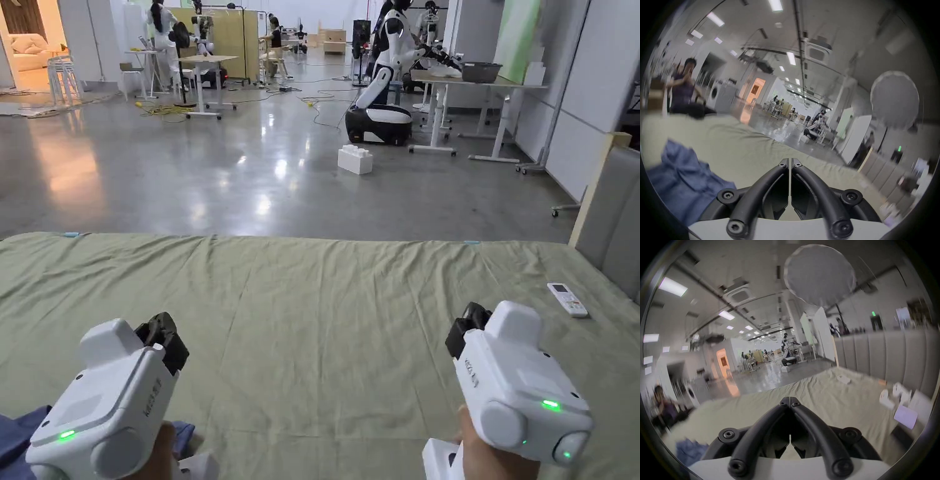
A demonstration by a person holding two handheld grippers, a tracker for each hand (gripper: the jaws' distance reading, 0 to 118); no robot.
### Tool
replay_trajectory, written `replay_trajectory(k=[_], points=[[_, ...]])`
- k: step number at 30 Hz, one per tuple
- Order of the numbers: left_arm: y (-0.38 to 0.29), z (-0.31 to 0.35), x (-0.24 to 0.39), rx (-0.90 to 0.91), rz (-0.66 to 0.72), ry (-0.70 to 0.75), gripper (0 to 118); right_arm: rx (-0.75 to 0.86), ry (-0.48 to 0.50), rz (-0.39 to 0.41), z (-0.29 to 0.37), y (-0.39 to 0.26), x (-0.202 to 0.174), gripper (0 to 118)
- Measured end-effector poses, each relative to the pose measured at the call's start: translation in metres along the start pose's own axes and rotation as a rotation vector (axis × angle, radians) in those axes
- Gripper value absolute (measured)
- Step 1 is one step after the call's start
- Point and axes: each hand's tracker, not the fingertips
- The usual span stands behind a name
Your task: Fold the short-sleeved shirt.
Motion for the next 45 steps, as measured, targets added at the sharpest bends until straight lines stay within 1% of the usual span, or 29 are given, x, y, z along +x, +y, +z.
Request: replay_trajectory(k=[1, 2, 3, 4, 6, 7, 8, 9, 10, 11, 12, 13, 14, 15, 17, 19, 21, 23, 24, 25, 26, 27, 28, 30, 33, 37, 40, 45], points=[[0.0, 0.0, 0.007, -0.002, -0.128, -0.007, 2, 0.024, 0.017, 0.133, 0.0, -0.001, -0.009, 0], [-0.001, 0.002, 0.017, -0.004, -0.285, -0.015, 2, 0.051, 0.023, 0.32, -0.001, -0.001, -0.018, 0], [-0.004, 0.002, 0.025, -0.006, -0.465, -0.018, 2, 0.111, 0.028, 0.582, -0.001, 0.0, -0.029, 0], [-0.008, 0.002, 0.031, -0.011, -0.625, -0.008, 2, 0.053, 0.047, 0.685, -0.005, -0.008, -0.034, 0], [-0.022, 0.0, 0.038, -0.016, -0.96, -0.017, 2, 0.091, 0.078, 0.966, -0.007, -0.022, -0.037, 0], [-0.028, 0.0, 0.04, -0.015, -1.087, -0.006, 2, 0.1, 0.075, 1.066, -0.008, -0.027, -0.039, 0], [-0.034, 0.0, 0.04, -0.016, -1.21, -0.014, 2, 0.108, 0.087, 1.144, -0.008, -0.032, -0.039, 0], [-0.038, 0.001, 0.039, -0.014, -1.283, -0.032, 2, 0.119, 0.09, 1.199, -0.008, -0.037, -0.035, 0], [-0.04, 0.002, 0.036, -0.007, -1.301, -0.048, 2, 0.132, 0.074, 1.25, -0.008, -0.041, -0.035, 0], [-0.04, 0.002, 0.035, -0.011, -1.301, -0.052, 2, 0.175, 0.096, 1.322, -0.007, -0.044, -0.037, 0], [-0.04, 0.001, 0.035, -0.015, -1.275, -0.036, 2, 0.146, 0.098, 1.288, -0.006, -0.045, -0.034, 0], [-0.039, 0.0, 0.033, -0.028, -1.24, -0.022, 2, 0.155, 0.105, 1.269, -0.005, -0.043, -0.034, 0], [-0.036, -0.001, 0.031, -0.044, -1.178, -0.016, 2, 0.139, 0.111, 1.224, -0.005, -0.043, -0.034, 0], [-0.032, -0.002, 0.029, -0.06, -1.07, -0.021, 2, 0.123, 0.112, 1.149, -0.004, -0.04, -0.033, 0], [-0.025, -0.004, 0.025, -0.086, -0.842, -0.033, 2, 0.081, 0.12, 0.968, -0.003, -0.033, -0.032, 0], [-0.016, -0.004, 0.017, -0.095, -0.596, -0.011, 2, 0.048, 0.103, 0.771, -0.004, -0.025, -0.027, 0], [-0.01, -0.002, 0.008, -0.081, -0.363, -0.006, 2, 0.02, 0.087, 0.559, -0.005, -0.019, -0.022, 0], [-0.006, 0.001, 0.0, -0.054, -0.168, -0.01, 2, -0.009, 0.062, 0.332, -0.005, -0.015, -0.011, 0], [-0.005, 0.003, -0.004, -0.037, -0.088, -0.007, 2, -0.091, 0.045, 0.163, -0.005, -0.017, -0.003, 0], [-0.005, 0.004, -0.007, -0.027, -0.04, -0.008, 2, -0.087, 0.067, 0.096, -0.002, -0.015, -0.003, 0], [-0.004, 0.006, -0.007, -0.02, -0.014, -0.002, 2, -0.112, 0.04, 0.02, -0.001, -0.016, 0.002, 0], [-0.004, 0.007, -0.009, -0.015, -0.006, 0.004, 2, -0.093, 0.032, 0.025, 0.001, -0.014, 0.003, 0], [-0.003, 0.008, -0.011, -0.016, -0.018, 0.005, 2, -0.108, 0.012, 0.022, 0.001, -0.015, 0.003, 0], [-0.003, 0.01, -0.009, -0.011, -0.036, 0.011, 2, -0.076, 0.017, 0.046, 0.003, -0.014, 0.002, 0], [-0.002, 0.011, -0.009, -0.019, -0.109, 0.015, 2, -0.073, 0.015, 0.084, 0.005, -0.011, -0.007, 0], [-0.003, 0.014, -0.013, -0.075, -0.215, 0.02, 2, -0.074, 0.035, 0.13, 0.003, -0.014, -0.018, 0], [-0.005, 0.016, -0.028, -0.156, -0.289, 0.027, 2, -0.077, 0.049, 0.153, 0.002, -0.019, -0.027, 0], [-0.005, 0.021, -0.078, -0.275, -0.277, 0.08, 2, -0.084, 0.066, 0.199, -0.001, -0.03, -0.041, 0]])
